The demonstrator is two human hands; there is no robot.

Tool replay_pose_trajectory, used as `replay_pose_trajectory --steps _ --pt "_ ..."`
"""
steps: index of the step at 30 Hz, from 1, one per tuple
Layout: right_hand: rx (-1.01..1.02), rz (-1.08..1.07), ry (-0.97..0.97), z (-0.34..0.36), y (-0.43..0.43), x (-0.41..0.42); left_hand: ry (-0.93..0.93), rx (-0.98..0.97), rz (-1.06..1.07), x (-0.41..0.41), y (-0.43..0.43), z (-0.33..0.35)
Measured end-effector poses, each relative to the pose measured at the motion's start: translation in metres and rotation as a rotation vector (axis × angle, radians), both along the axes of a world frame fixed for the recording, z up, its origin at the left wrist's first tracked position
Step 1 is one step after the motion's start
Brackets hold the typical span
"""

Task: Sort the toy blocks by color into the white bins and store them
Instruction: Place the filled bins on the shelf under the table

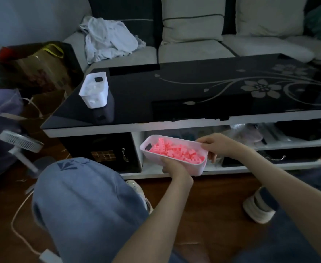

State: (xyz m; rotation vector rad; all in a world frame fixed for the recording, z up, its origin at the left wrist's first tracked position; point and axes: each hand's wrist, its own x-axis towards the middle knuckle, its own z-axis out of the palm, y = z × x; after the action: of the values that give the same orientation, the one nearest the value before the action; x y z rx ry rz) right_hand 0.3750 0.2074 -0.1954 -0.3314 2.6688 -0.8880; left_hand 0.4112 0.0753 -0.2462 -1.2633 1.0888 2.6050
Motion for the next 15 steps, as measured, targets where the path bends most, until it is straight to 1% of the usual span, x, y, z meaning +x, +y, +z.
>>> replay_pose_trajectory --steps 2,4,7,9,11,12,14,15 --pt "-0.029 -0.042 0.006 -0.016 -0.006 -0.001 -0.050 0.030 -0.043 -0.009 0.000 -0.003" --pt "-0.070 -0.097 0.006 -0.031 -0.019 -0.002 -0.066 0.006 -0.083 -0.016 0.003 -0.009" --pt "-0.158 -0.215 -0.031 -0.062 -0.042 -0.011 -0.116 -0.126 -0.099 -0.019 0.006 -0.016" --pt "-0.153 -0.278 -0.043 -0.083 -0.056 -0.020 -0.153 -0.118 -0.152 -0.022 0.002 -0.023" --pt "-0.119 -0.287 -0.074 -0.105 -0.070 -0.029 -0.139 -0.136 -0.250 -0.028 -0.002 -0.030" --pt "-0.121 -0.287 -0.095 -0.114 -0.075 -0.032 -0.145 -0.147 -0.265 -0.032 -0.004 -0.032" --pt "-0.146 -0.285 -0.130 -0.131 -0.086 -0.040 -0.237 -0.228 -0.245 -0.051 -0.013 -0.058" --pt "-0.161 -0.293 -0.139 -0.139 -0.090 -0.044 -0.309 -0.258 -0.181 -0.062 -0.016 -0.068"
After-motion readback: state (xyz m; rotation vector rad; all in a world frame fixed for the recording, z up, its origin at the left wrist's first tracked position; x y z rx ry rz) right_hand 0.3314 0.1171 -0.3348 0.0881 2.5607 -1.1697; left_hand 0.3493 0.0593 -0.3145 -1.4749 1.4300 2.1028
